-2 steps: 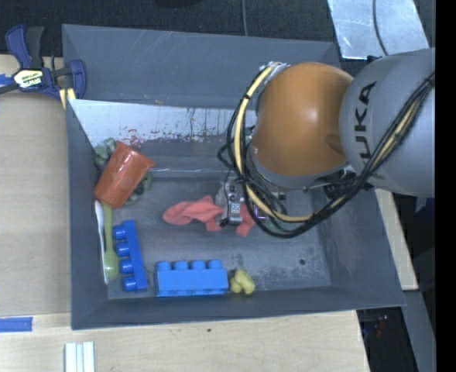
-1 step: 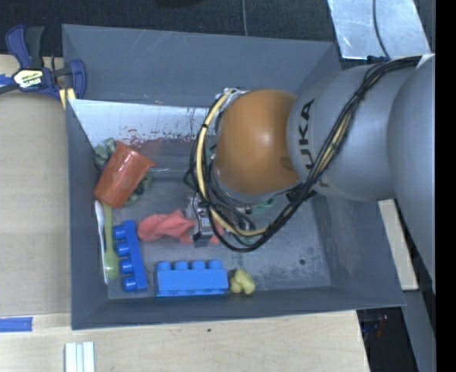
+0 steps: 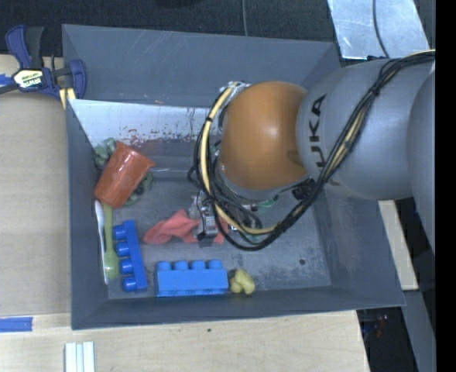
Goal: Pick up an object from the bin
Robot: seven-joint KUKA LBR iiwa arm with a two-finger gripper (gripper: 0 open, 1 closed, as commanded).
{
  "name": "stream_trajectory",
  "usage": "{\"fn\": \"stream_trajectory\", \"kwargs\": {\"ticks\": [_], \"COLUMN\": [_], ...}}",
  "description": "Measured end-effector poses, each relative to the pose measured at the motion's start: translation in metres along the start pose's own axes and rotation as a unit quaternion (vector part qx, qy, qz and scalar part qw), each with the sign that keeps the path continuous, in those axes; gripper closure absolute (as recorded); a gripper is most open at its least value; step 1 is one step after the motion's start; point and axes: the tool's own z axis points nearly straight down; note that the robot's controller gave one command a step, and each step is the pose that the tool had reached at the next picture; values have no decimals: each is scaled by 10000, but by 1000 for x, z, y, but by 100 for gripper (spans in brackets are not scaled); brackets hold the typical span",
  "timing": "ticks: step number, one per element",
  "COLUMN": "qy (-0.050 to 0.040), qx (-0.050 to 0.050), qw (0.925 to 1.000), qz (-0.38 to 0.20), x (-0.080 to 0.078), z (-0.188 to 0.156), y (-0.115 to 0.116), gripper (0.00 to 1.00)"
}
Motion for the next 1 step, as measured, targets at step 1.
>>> {"fn": "stream_trajectory", "kwargs": {"ticks": [1], "qy": [-30], "qx": [-7], "qw": [10000], "qz": [-36], "x": [-7], "z": [-79], "y": [12], "gripper": [100]}}
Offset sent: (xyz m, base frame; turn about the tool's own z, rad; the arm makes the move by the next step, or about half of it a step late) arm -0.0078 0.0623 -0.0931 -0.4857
